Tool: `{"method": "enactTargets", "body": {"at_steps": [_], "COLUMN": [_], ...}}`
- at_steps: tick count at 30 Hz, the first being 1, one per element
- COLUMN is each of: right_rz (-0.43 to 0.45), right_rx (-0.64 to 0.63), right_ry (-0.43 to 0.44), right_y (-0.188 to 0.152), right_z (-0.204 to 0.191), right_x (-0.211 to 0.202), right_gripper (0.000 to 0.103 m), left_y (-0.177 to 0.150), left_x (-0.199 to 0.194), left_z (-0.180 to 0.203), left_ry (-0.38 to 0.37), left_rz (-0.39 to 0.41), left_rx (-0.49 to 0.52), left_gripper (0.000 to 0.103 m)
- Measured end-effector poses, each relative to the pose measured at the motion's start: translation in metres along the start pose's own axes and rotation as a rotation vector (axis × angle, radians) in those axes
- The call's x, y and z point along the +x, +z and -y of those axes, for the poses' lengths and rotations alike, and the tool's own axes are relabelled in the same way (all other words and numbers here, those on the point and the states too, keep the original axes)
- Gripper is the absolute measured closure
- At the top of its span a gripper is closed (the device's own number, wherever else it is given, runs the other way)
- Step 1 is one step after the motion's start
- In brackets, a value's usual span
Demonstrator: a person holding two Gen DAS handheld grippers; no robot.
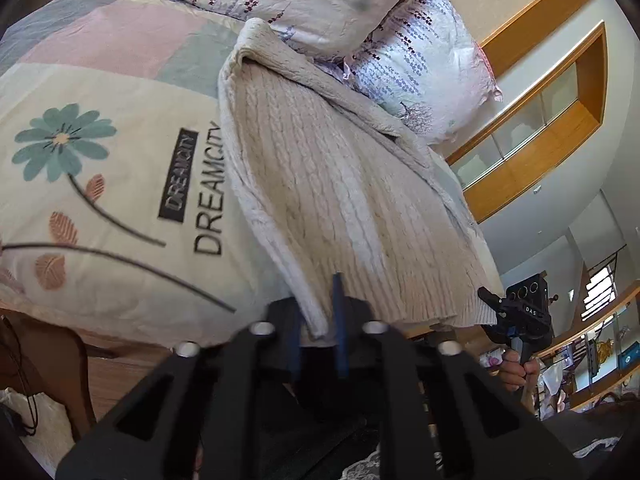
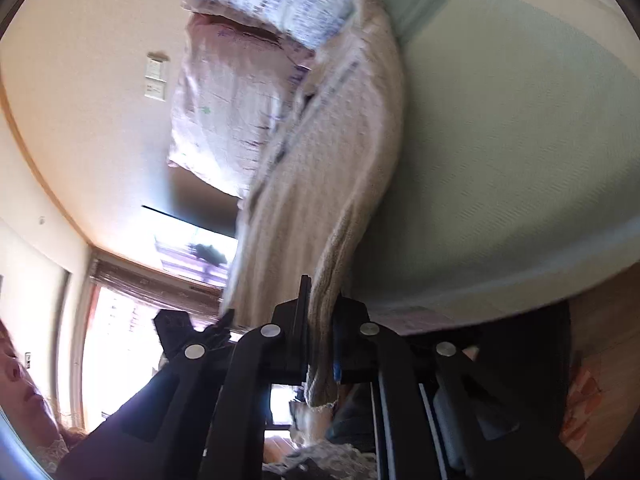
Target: Fold small clothes
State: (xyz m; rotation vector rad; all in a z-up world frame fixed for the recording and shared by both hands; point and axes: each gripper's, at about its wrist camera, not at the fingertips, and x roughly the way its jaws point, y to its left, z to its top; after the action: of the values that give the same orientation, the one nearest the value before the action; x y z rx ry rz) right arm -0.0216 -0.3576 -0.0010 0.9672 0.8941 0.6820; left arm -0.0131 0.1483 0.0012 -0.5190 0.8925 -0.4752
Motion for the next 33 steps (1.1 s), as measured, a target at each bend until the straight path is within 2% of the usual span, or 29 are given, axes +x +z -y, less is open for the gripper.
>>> {"method": "enactTargets", "body": {"at_steps": [3, 7, 11, 13, 15, 16, 17, 18, 19, 20, 21, 22, 23, 24, 27, 33], "right_rz": [0.070, 0.215, 0.315, 0.356, 0.390, 0.397, 0.381, 0.353, 0.317, 0.305, 0.300, 0.317, 0.348, 0.368, 0.334, 0.293], "right_rx": [-0.032, -0.087, -0.113, -0.093, -0.045, -0.004, 0.029, 0.067, 0.121, 0.139, 0.122, 0.075, 0.037, 0.010, 0.000, -0.076], "right_ry": [0.114, 0.260, 0.277, 0.262, 0.193, 0.085, -0.020, -0.109, -0.167, -0.162, -0.148, -0.163, -0.191, -0.209, -0.189, -0.235], "right_y": [0.020, 0.083, 0.160, 0.198, 0.230, 0.248, 0.261, 0.271, 0.275, 0.273, 0.270, 0.265, 0.258, 0.256, 0.252, 0.244], "right_z": [-0.021, -0.060, -0.081, -0.080, -0.071, -0.059, -0.044, -0.034, -0.022, -0.017, -0.015, -0.016, -0.017, -0.018, -0.015, -0.026], "right_x": [-0.004, -0.008, 0.012, 0.031, 0.056, 0.074, 0.089, 0.100, 0.106, 0.104, 0.100, 0.091, 0.081, 0.075, 0.066, 0.076], "right_gripper": [0.095, 0.095, 0.095, 0.095, 0.094, 0.092, 0.080, 0.061, 0.057, 0.050, 0.032, 0.023, 0.013, 0.013, 0.013, 0.013], "left_y": [0.027, 0.109, 0.203, 0.244, 0.276, 0.290, 0.301, 0.305, 0.307, 0.303, 0.299, 0.292, 0.288, 0.283, 0.267, 0.252], "left_x": [-0.019, -0.043, -0.026, 0.004, 0.045, 0.065, 0.086, 0.095, 0.096, 0.089, 0.083, 0.076, 0.073, 0.073, 0.084, 0.123], "left_z": [0.004, 0.010, 0.021, 0.026, 0.027, 0.021, 0.013, 0.006, -0.001, -0.009, -0.014, -0.021, -0.027, -0.035, -0.061, -0.075], "left_ry": [-0.044, -0.008, 0.076, 0.127, 0.201, 0.242, 0.291, 0.333, 0.350, 0.302, 0.267, 0.259, 0.249, 0.222, 0.134, 0.088], "left_rz": [0.069, 0.223, 0.311, 0.315, 0.296, 0.270, 0.223, 0.201, 0.199, 0.223, 0.233, 0.234, 0.215, 0.178, 0.090, -0.027], "left_rx": [0.017, 0.049, 0.069, 0.079, 0.094, 0.090, 0.070, 0.044, 0.017, 0.006, 0.012, 0.019, 0.020, 0.007, -0.079, -0.140], "left_gripper": [0.096, 0.097, 0.097, 0.097, 0.093, 0.090, 0.086, 0.073, 0.060, 0.045, 0.039, 0.034, 0.034, 0.034, 0.034, 0.036]}}
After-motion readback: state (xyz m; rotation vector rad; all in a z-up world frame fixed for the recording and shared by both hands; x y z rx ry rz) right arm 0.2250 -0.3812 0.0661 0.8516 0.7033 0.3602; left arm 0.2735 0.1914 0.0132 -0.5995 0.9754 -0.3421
